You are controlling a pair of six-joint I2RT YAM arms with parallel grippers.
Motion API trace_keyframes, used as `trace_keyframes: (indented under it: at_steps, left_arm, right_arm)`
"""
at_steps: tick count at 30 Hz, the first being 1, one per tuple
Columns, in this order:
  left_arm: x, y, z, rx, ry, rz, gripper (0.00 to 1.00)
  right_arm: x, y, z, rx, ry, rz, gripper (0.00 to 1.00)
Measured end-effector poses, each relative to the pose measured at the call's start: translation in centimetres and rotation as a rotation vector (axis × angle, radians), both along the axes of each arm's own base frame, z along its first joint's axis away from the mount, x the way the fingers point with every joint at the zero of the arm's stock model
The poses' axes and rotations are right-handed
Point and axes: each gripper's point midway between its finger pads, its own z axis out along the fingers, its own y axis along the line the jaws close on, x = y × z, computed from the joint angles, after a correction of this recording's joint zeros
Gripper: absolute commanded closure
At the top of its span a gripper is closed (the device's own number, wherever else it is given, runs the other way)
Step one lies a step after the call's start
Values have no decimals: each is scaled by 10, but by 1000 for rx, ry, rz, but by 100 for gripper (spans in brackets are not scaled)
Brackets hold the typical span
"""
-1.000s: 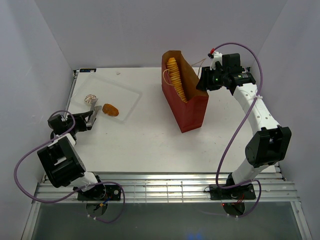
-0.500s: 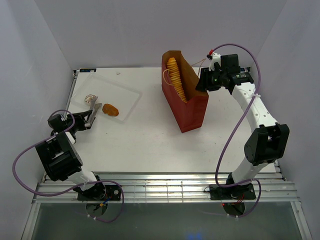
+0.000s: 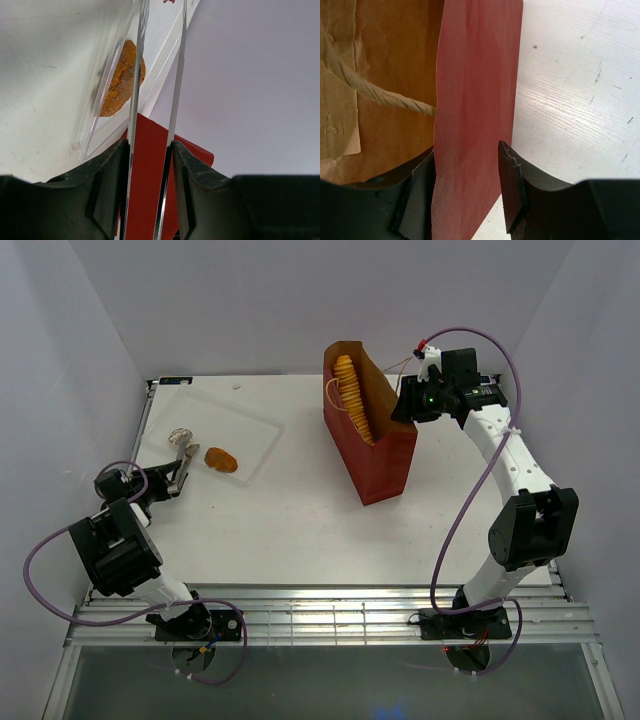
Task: Place the fake bread into the paper bag
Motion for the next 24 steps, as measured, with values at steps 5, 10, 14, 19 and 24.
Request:
trace_keyframes:
  at_steps: [5,10,14,19,24]
  left_arm:
    - [1,1,-1,-9,-4,1,64]
    - [3,1,1,-5,-14,0,78]
    - [4,2,3,2,-20,-2,92]
    - [5,3,7,19,-30,-8,96]
    - [3,0,24,50,-62,-25,99]
  right_arm:
    - [0,0,0,0,0,-1,49]
    - [0,0,0,0,0,-1,49]
    - [0,0,0,0,0,-1,49]
    - [0,0,0,0,0,-1,49]
    - [0,0,0,0,0,-1,49]
